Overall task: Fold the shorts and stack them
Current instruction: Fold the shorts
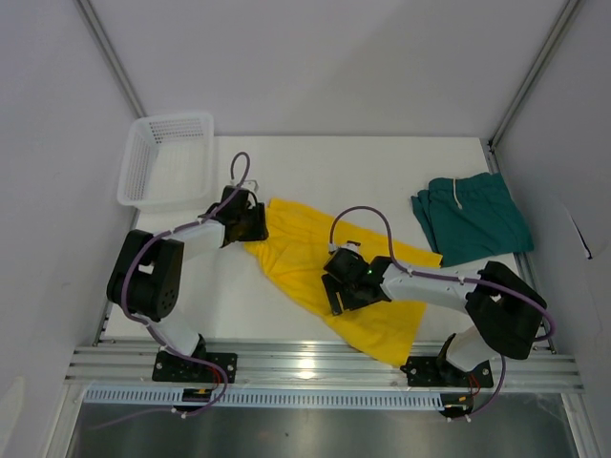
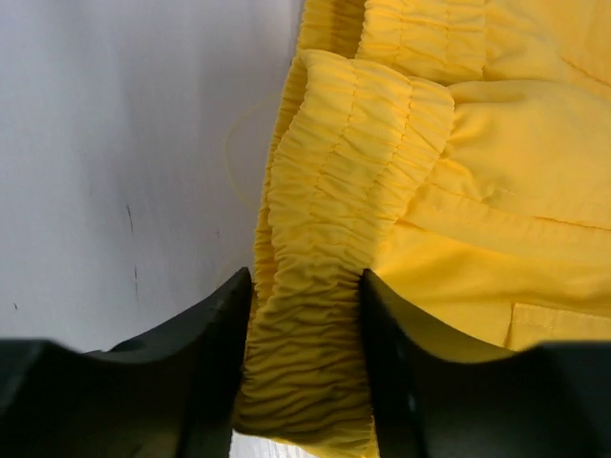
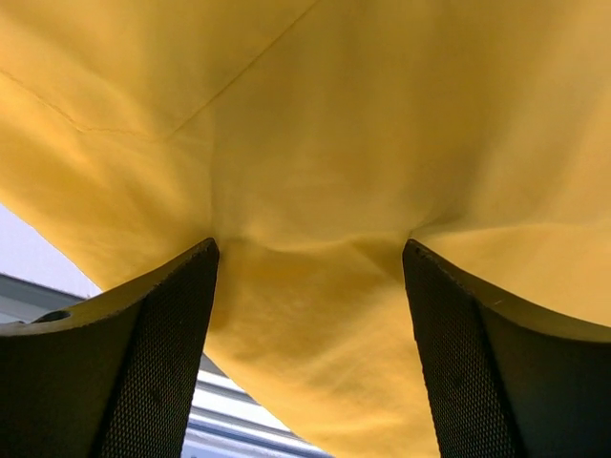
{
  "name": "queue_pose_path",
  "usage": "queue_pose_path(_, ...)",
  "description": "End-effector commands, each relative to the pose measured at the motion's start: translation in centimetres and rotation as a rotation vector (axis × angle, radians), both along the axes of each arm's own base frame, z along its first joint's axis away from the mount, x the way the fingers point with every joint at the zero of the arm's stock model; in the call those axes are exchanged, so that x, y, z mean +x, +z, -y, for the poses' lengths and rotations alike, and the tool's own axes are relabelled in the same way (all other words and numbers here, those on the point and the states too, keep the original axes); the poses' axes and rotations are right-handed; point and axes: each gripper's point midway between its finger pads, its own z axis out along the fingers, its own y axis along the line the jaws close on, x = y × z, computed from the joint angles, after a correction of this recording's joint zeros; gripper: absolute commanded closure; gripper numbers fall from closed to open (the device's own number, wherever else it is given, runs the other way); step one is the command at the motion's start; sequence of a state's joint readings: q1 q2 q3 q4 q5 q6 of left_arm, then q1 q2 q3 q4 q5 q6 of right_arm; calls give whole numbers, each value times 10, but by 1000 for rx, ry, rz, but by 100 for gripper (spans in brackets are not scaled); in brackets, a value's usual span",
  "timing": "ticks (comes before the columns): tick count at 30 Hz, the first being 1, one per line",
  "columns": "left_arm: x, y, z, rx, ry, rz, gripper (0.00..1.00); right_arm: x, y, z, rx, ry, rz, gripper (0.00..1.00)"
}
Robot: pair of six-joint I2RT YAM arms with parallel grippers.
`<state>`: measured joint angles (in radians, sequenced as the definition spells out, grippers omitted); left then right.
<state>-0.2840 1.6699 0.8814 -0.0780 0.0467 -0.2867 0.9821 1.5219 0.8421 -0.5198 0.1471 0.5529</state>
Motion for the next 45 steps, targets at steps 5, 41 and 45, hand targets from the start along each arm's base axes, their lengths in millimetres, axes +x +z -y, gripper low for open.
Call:
queue_pose_path(5, 5, 4, -11, 74, 55, 0, 55, -25, 33, 3, -5, 23, 76, 21)
queue_pose_path(41, -18, 7, -93, 176, 389, -34, 9, 7, 3, 121, -564, -368, 122, 28)
queue_pose_path(45, -19, 12, -90, 144, 397, -18, 5, 14, 11, 131, -597, -434, 173, 29)
